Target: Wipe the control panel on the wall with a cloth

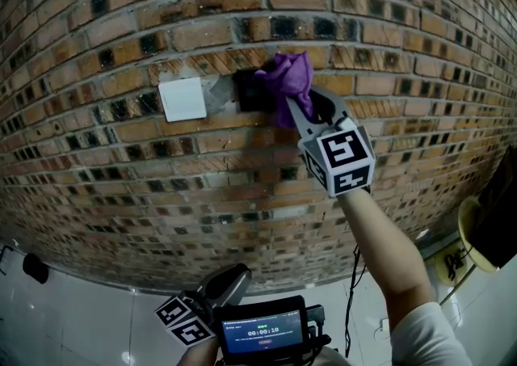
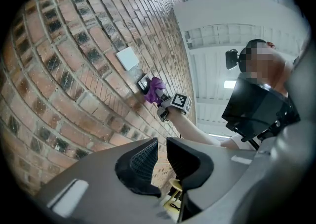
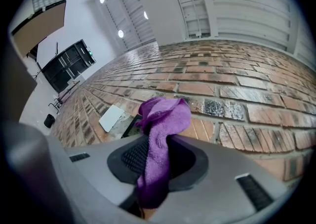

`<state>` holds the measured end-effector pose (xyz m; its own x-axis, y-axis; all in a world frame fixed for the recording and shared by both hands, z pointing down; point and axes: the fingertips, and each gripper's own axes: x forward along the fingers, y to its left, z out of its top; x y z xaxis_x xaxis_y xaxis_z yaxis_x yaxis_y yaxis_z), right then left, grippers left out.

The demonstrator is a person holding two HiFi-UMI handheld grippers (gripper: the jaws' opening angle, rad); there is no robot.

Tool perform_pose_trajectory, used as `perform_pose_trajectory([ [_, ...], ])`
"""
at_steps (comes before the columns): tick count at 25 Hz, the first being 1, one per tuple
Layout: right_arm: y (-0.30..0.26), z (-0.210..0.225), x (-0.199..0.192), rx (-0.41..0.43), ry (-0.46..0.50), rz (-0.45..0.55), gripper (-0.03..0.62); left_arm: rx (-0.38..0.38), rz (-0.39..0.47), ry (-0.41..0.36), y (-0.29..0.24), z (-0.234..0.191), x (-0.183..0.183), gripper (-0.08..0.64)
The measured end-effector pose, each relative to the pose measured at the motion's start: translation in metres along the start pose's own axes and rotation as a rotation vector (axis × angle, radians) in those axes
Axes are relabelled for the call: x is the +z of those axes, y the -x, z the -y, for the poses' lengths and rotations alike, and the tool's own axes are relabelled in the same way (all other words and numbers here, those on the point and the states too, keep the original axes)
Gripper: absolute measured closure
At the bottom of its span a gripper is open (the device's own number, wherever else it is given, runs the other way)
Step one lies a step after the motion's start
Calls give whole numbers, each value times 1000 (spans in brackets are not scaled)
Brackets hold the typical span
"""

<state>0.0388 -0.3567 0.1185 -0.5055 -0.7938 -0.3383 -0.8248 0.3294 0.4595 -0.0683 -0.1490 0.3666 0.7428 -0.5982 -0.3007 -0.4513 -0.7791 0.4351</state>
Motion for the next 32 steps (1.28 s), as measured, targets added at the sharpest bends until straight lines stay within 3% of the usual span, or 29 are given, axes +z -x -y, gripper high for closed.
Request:
perform_pose_trajectory([
  [32,52,49,-10,-84,-15,-2,494,-11,-31,8,-13,5,-11,503],
])
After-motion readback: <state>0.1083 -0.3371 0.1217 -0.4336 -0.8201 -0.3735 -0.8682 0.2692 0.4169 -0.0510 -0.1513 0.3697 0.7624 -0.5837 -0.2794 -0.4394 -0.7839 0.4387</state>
